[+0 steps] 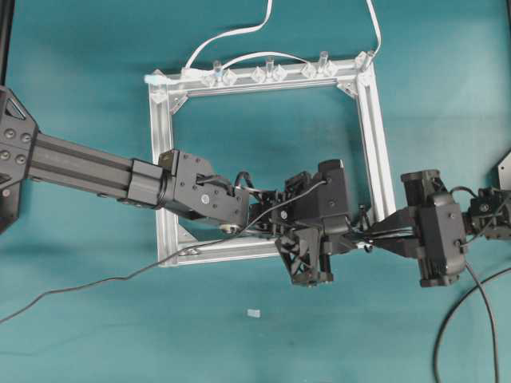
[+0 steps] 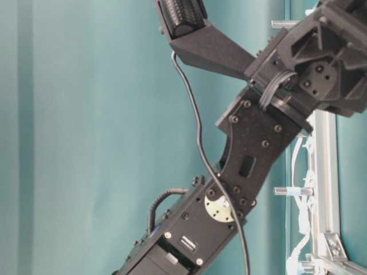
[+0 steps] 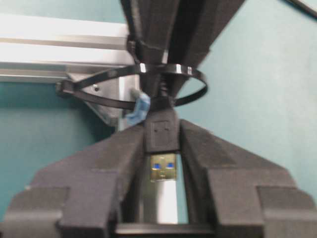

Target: Insert the wire through the string loop located on the right side.

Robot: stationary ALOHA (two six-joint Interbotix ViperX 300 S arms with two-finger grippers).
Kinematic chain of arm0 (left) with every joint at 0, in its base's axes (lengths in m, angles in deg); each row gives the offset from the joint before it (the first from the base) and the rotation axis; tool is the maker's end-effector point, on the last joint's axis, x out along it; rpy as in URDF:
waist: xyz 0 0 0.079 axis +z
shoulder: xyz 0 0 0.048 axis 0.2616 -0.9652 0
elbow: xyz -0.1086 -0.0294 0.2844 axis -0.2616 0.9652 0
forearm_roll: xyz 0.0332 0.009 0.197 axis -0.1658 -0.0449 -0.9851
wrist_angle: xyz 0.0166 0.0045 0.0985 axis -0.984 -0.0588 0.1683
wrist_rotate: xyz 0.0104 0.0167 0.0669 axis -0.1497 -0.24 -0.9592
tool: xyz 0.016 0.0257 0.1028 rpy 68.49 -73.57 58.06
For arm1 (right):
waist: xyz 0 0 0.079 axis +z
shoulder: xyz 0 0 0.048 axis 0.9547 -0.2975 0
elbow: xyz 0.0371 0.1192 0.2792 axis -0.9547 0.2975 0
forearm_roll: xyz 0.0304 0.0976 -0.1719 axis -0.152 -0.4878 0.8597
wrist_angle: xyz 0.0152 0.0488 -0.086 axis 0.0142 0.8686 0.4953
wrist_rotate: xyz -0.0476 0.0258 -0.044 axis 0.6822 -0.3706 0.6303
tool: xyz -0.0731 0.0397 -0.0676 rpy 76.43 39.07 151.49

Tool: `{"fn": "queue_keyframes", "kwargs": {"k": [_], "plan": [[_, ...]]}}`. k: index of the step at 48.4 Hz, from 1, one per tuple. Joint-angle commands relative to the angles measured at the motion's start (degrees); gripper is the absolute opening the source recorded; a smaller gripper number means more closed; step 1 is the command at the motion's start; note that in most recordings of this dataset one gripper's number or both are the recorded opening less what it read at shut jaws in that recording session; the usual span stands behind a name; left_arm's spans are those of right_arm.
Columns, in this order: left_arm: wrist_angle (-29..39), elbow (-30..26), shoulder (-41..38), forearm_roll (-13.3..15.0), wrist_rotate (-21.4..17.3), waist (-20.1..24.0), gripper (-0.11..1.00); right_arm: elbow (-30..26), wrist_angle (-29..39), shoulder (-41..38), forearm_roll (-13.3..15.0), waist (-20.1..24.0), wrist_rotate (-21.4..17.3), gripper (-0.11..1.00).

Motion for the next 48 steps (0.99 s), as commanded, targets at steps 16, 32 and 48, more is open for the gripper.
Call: {"fn": "queue_keyframes", "kwargs": {"k": [16, 32, 48], "plan": [[-0.26, -1.05, 2.37, -0.18, 0.62, -0.53, 0.20, -0.70, 2.99, 0.35, 0.35, 0.09, -0.35, 0.12], [-0.09, -0.97, 2.55, -0.18, 0.97, -0.62, 0.20, -2.46, 4.92, 1.76, 0.44, 0.09, -0.26, 0.12], [0.79, -0.88, 3.08, -0.18, 0.97, -0.79, 0.20, -1.67, 6.42, 1.93, 0.79, 0.09, -0.44, 0.12]]}}
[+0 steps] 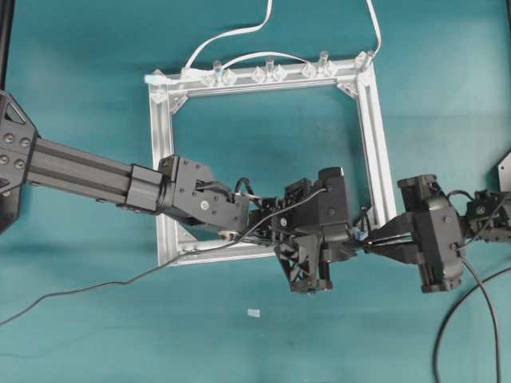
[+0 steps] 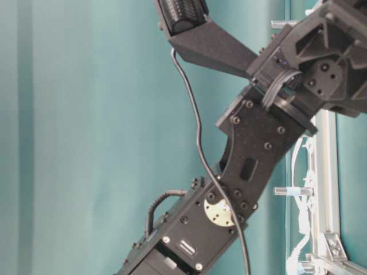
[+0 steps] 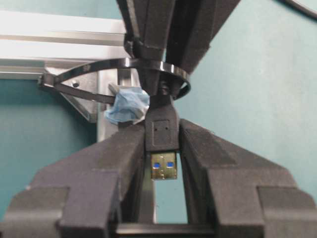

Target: Insert the wire through the string loop located on the right side.

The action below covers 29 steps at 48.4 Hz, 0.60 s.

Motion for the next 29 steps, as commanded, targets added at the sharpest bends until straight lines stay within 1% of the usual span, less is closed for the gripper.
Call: {"fn": "queue_keyframes", "kwargs": {"k": [1, 4, 10, 13, 15, 29], "plan": [[0.53, -0.70, 3.16, -0.18, 0.35, 0.09, 0.20, -0.09, 0.00, 0.88, 0.09, 0.26, -0.18, 0.16], [0.97, -0.44, 3.34, -0.18, 0.35, 0.09, 0.20, -0.18, 0.26, 0.97, 0.09, 0.26, -0.26, 0.31], [1.93, -0.26, 3.78, -0.18, 0.35, 0.09, 0.20, 0.35, 0.88, 1.76, 0.09, 0.26, -0.26, 0.68], [2.11, -0.18, 3.96, -0.18, 0.35, 0.09, 0.20, 0.97, 1.14, 2.46, 0.09, 0.26, -0.26, 0.84], [2.11, 0.00, 4.04, -0.18, 0.35, 0.09, 0.20, 1.41, 1.32, 3.08, 0.09, 0.26, -0.26, 0.87], [2.20, 1.85, 5.71, -0.18, 0.26, 0.09, 0.20, 5.80, 3.69, 9.58, 0.00, 0.26, -0.26, 0.85]]}}
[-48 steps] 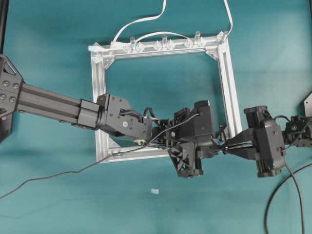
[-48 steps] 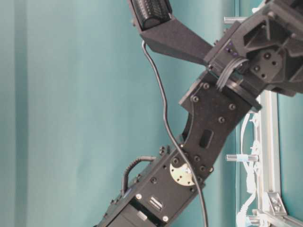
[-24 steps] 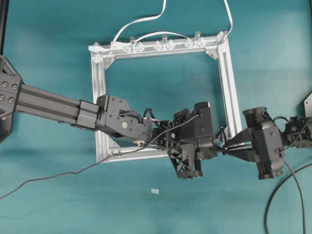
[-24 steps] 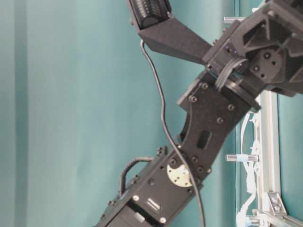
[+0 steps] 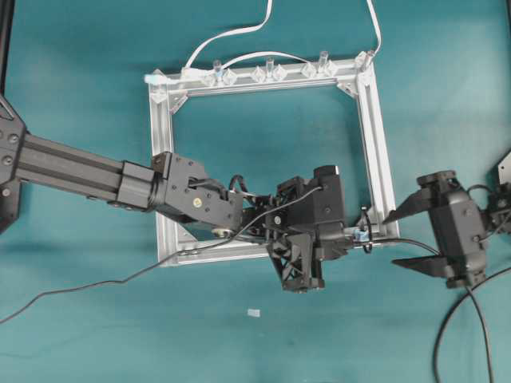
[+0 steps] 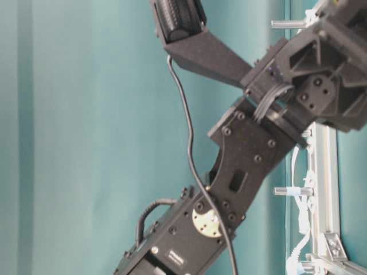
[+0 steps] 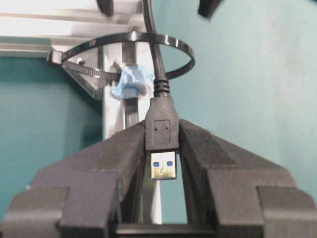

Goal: Insert the wire through the string loop located on the right side.
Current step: 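Open the right gripper and pull the cable left with the left gripper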

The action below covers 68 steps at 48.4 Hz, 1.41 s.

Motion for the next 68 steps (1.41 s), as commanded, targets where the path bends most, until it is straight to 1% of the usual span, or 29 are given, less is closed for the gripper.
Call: {"fn": "queue_keyframes", "kwargs": {"k": [1, 12, 31, 37, 49, 53, 58, 68], "plan": [[-0.26, -0.09, 3.52, -0.09, 0.26, 0.09, 0.20, 0.44, 0.26, 2.20, 0.00, 0.09, 0.00, 0.86], [1.23, 3.69, 7.12, -0.09, 0.26, 0.09, 0.20, 2.02, 0.70, 4.48, -0.09, 0.09, 0.00, 0.86], [4.22, 15.21, 16.44, 0.00, 0.44, 0.09, 0.20, 2.29, 0.70, 4.31, -0.09, 0.09, 0.00, 0.85], [6.06, 18.46, 19.25, 0.09, 0.44, 0.00, 0.20, 2.20, 0.70, 4.22, -0.18, 0.09, -0.09, 0.85], [11.87, 24.79, 25.58, 0.18, 0.62, -0.79, 0.20, 2.02, 0.53, 4.22, -0.18, 0.09, 0.00, 0.85], [13.27, 26.72, 27.60, 0.18, 1.76, -1.23, 0.20, 1.93, 0.44, 4.22, -0.18, 0.09, 0.00, 0.85], [14.15, 29.36, 30.32, 0.18, 4.83, -1.85, 0.20, 1.85, 0.62, 4.22, -0.18, 0.09, 0.00, 0.85], [14.33, 36.04, 35.42, 0.18, 10.46, -4.92, 0.20, 1.85, 0.62, 4.13, -0.18, 0.09, 0.00, 0.85]]}}
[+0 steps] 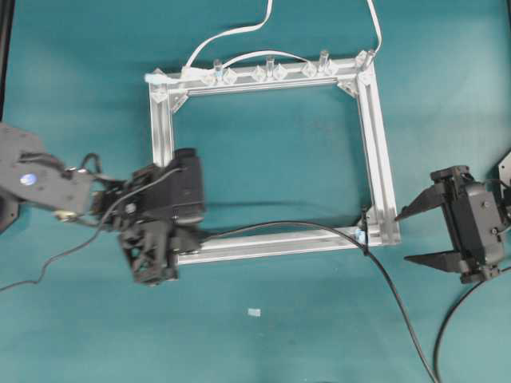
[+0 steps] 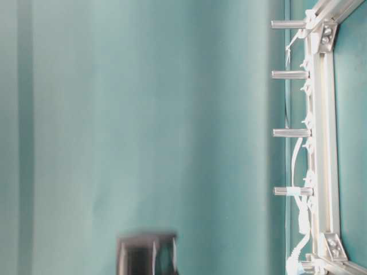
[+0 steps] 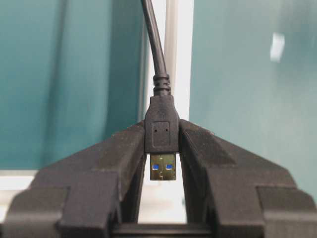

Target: Insert the wire through the string loop located on the right side.

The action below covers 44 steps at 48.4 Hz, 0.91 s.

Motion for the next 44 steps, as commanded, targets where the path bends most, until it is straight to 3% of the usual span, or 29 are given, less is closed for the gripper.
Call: {"fn": "queue_keyframes", "kwargs": {"k": [1, 15, 44], "plan": [[-0.09, 1.85, 3.25, 0.00, 1.93, -1.76, 0.20, -0.79, -0.26, 0.09, -0.09, 0.09, 0.09, 0.85], [1.85, 6.59, 5.80, 0.00, 7.65, -4.83, 0.20, -0.88, -0.44, 0.00, -0.09, 0.09, 0.09, 0.85], [6.86, 8.44, 5.45, -0.26, 6.94, -5.01, 0.21, -1.14, -0.35, -0.35, -0.09, 0.09, 0.09, 0.85]]}}
